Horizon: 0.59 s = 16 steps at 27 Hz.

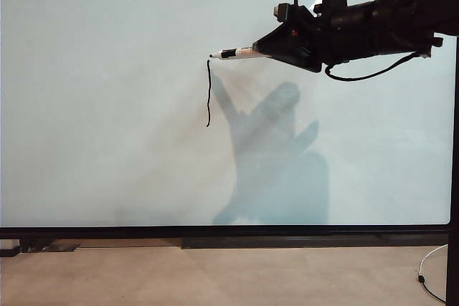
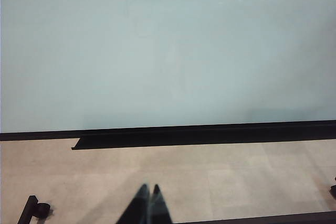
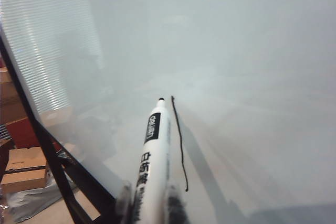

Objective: Pick up the pen on the shelf to the right of the whiteboard and draw a rectangle.

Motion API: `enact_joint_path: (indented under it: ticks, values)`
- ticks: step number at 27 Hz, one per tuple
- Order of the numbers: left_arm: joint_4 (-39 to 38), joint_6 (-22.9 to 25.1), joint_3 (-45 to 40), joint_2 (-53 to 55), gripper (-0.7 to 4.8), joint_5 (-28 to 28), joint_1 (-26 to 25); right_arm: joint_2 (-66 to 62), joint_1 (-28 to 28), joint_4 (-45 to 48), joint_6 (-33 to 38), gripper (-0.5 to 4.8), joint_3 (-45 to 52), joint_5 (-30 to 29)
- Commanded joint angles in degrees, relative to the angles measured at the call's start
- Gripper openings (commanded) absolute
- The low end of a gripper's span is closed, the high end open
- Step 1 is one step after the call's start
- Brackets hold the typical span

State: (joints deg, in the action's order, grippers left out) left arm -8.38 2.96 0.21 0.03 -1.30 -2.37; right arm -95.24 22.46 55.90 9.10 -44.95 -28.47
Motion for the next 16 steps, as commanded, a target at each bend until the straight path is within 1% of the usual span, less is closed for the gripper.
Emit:
enact_joint_path:
  ticks: [1,10,16]
  values:
    - [0.7,0.0,0.2,0.0,-0.05,0.0,0.0,0.2,0.0,0.9,-1.2,-0.06,-0.4,0.5]
    - [0.7,0.0,0.2,0.0,-0.05,0.0,0.0,0.2,0.0,-2.1,-4.2,-0.06,-2.1,1.3]
    - [0.7,0.0,0.2,0.0,-0.05,0.0,0.0,0.2,-0.2,-3.7,-4.9,-0.06,-2.1,-0.2]
